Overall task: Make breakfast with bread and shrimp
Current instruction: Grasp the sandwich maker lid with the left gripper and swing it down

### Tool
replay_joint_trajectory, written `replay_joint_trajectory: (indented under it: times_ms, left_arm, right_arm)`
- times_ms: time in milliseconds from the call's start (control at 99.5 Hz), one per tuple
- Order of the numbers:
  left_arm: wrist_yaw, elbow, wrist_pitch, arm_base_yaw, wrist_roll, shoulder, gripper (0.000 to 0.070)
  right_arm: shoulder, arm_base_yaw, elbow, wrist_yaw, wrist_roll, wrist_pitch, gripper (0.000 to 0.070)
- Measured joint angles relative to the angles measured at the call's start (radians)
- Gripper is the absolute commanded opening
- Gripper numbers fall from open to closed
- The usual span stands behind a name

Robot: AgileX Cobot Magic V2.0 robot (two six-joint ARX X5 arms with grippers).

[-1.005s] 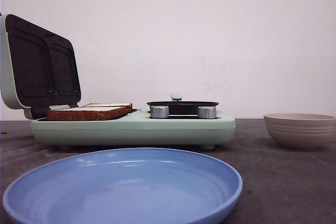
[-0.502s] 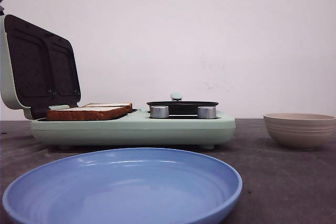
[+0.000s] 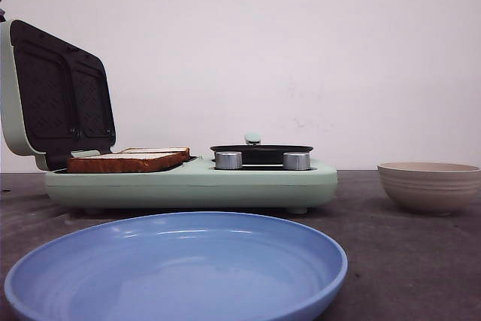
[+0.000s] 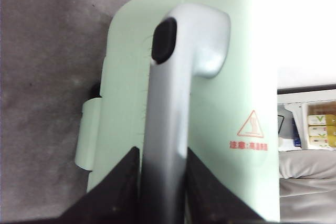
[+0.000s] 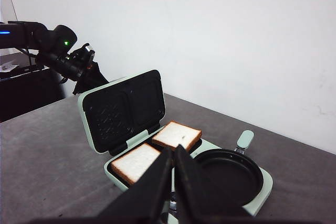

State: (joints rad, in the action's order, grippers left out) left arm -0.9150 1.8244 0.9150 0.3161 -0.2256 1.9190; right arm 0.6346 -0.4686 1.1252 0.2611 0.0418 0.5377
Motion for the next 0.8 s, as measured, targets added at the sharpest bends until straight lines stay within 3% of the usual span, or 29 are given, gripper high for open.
replay_joint_trajectory:
  times_ms: [412, 804]
  left_arm:
    - [-0.027, 0.032, -0.013, -0.091, -0.046, 0.0, 0.0]
    - [0.039, 0.082, 0.0, -0.2, -0.09, 0.003, 0.0]
  right_arm:
    - [0.0, 0.0, 0.0, 0.0, 0.0, -0.002, 0.0]
    - [0.0, 0.0, 0.0, 0.0, 0.0, -0.002, 0.0]
